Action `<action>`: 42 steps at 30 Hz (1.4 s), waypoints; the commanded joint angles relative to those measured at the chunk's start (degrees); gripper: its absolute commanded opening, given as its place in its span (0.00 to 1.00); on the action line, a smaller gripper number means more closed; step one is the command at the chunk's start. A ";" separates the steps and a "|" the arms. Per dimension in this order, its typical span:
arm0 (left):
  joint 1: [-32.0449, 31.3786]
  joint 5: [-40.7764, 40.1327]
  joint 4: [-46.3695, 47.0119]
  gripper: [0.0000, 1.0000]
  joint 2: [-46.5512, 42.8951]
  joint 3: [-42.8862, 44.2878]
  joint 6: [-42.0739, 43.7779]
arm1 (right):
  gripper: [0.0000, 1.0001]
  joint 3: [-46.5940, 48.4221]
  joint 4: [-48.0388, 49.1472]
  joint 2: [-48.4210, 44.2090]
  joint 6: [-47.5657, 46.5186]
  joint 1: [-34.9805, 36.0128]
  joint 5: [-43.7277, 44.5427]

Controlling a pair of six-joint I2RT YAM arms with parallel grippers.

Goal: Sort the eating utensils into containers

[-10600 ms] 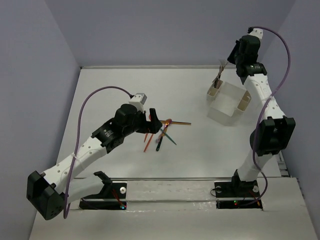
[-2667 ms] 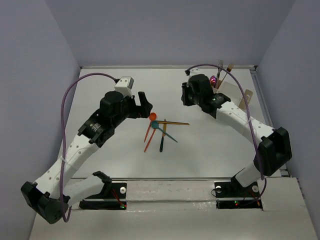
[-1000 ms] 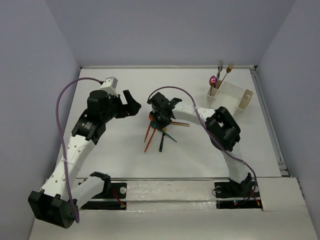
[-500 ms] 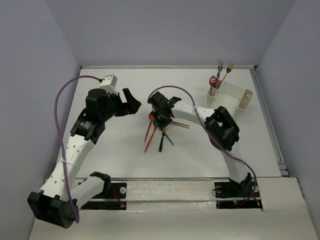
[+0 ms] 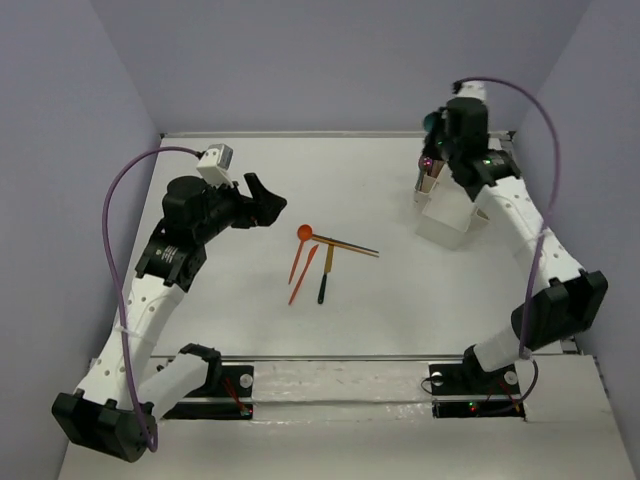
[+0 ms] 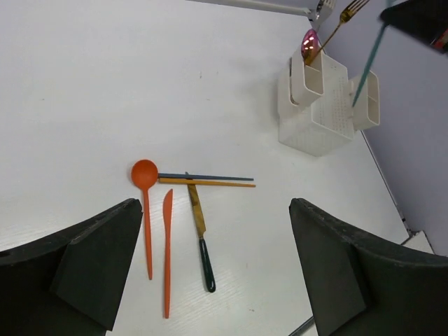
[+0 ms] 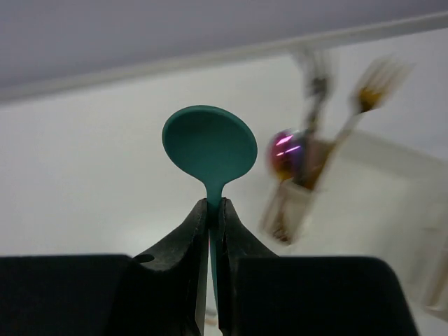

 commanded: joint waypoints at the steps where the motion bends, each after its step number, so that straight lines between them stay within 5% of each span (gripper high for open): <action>1: -0.25 4.08 3.28 0.99 -3.10 -2.22 -0.04 | 0.07 -4.64 8.44 -5.59 1.20 -12.06 13.18; 5: -0.87 5.32 4.33 0.99 -4.33 -4.16 -1.44 | 0.07 -6.84 14.85 -7.27 1.55 -22.11 16.79; 12: -2.01 5.23 4.69 0.99 -4.07 -5.04 -1.62 | 0.07 -5.43 20.57 -2.53 -1.17 -29.24 17.24; 24: -2.01 3.91 3.37 0.99 0.32 -3.02 0.75 | 0.07 -7.88 28.40 5.83 -6.97 -29.25 17.68; 37: -2.01 3.38 3.90 0.99 2.87 -2.49 1.89 | 0.07 -18.43 32.88 4.07 -6.36 -29.25 16.45; 42: -2.01 3.56 4.16 0.99 2.87 -2.75 2.07 | 0.16 -21.68 33.58 1.79 -7.40 -27.93 15.92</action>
